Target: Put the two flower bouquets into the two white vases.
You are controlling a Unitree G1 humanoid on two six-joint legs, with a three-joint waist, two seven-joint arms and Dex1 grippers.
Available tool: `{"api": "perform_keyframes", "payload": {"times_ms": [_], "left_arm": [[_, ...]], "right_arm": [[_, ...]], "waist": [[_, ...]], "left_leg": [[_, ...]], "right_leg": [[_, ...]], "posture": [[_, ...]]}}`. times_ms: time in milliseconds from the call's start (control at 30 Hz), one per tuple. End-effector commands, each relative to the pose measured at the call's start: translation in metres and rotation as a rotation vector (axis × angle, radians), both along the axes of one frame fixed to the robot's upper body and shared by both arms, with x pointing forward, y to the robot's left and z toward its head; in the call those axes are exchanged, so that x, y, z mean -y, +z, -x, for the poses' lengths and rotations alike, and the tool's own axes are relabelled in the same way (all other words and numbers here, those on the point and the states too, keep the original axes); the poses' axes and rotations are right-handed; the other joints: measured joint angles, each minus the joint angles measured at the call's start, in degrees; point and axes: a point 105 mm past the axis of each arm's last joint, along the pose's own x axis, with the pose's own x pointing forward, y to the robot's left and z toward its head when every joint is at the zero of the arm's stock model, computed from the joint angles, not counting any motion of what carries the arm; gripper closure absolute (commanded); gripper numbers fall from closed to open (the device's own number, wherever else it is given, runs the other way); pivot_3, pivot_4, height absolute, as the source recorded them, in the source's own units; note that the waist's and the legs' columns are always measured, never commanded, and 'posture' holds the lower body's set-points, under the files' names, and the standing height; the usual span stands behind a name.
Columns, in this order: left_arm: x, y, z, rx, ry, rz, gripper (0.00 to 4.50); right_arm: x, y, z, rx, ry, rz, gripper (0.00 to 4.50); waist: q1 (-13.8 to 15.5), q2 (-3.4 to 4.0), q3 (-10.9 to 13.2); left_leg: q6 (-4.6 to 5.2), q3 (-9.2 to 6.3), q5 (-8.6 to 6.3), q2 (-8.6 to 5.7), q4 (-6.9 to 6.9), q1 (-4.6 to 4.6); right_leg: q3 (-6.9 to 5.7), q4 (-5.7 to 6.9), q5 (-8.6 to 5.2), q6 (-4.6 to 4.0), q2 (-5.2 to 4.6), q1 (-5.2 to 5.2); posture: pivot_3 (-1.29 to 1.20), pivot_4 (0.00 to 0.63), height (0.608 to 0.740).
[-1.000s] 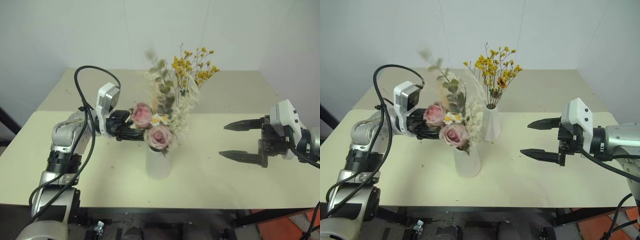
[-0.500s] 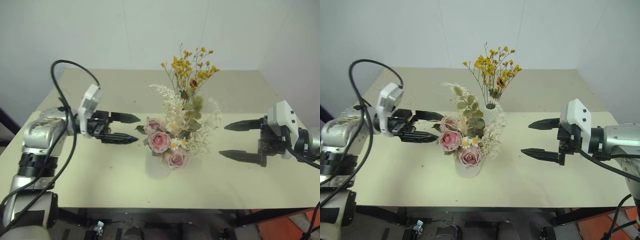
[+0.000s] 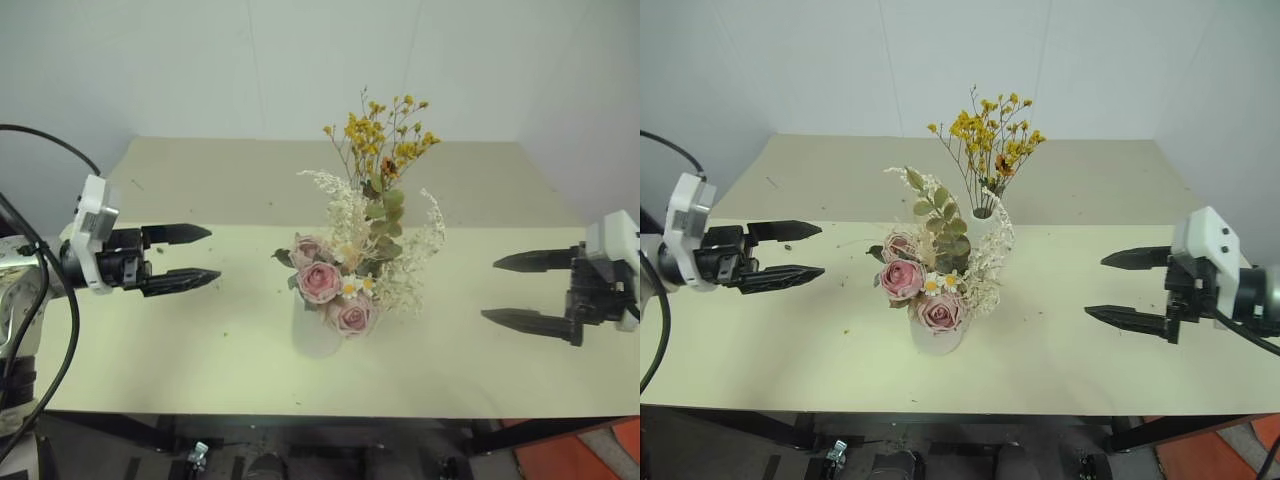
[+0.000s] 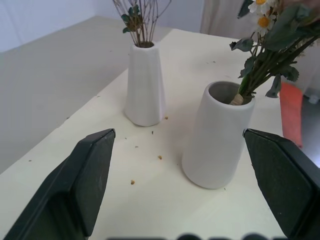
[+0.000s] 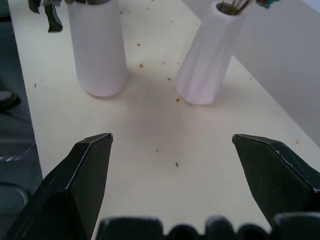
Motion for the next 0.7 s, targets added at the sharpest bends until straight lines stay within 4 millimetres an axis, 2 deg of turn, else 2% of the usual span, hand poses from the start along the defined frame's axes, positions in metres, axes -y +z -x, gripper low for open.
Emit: {"api": "perform_keyframes", "payload": {"times_ms": [33, 167, 300, 533, 700], "left_arm": [[0.004, 0.015, 0.014, 0.083, 0.019, 0.012, 0.02], [0.001, 0.013, 0.018, 0.097, 0.069, 0.020, 0.02], [-0.005, 0.013, 0.005, 0.123, 0.193, 0.034, 0.02], [0.007, 0.013, 0.014, 0.135, 0.114, 0.032, 0.02], [0.003, 0.018, 0.013, 0.152, 0.143, 0.053, 0.02]], "right_arm": [[0.010, 0.019, 0.005, 0.070, -0.015, 0.005, 0.00], [0.017, 0.022, 0.003, 0.102, -0.045, -0.024, 0.00], [0.028, 0.017, -0.001, 0.068, -0.099, -0.037, 0.00], [0.030, 0.016, -0.002, 0.120, -0.104, -0.027, 0.00], [0.035, 0.015, -0.001, 0.178, -0.110, 0.003, 0.00]], "waist": [[-0.04, 0.00, 0.00], [0.01, 0.00, 0.00], [0.05, 0.00, 0.00], [0.02, 0.00, 0.00], [0.01, 0.01, 0.00]], "left_leg": [[0.00, 0.01, 0.00, 0.00, 0.00, 0.01], [0.00, 0.03, 0.00, 0.01, 0.00, 0.02], [0.00, 0.03, 0.00, 0.01, 0.00, 0.05], [0.00, 0.04, 0.00, 0.01, -0.01, 0.01], [0.00, 0.05, 0.00, 0.01, 0.00, 0.05]], "right_leg": [[0.00, 0.00, -0.01, -0.01, 0.00, 0.01], [0.00, 0.01, -0.01, -0.01, 0.00, 0.02], [0.00, 0.01, -0.01, -0.02, 0.01, 0.04], [0.00, 0.00, -0.01, -0.03, 0.01, 0.01], [0.01, 0.03, -0.01, -0.03, 0.02, 0.03]], "posture": [[0.00, 0.150, 0.740], [0.00, 0.150, 0.740], [0.00, 0.150, 0.740], [0.00, 0.150, 0.740], [0.00, 0.150, 0.740]]}}
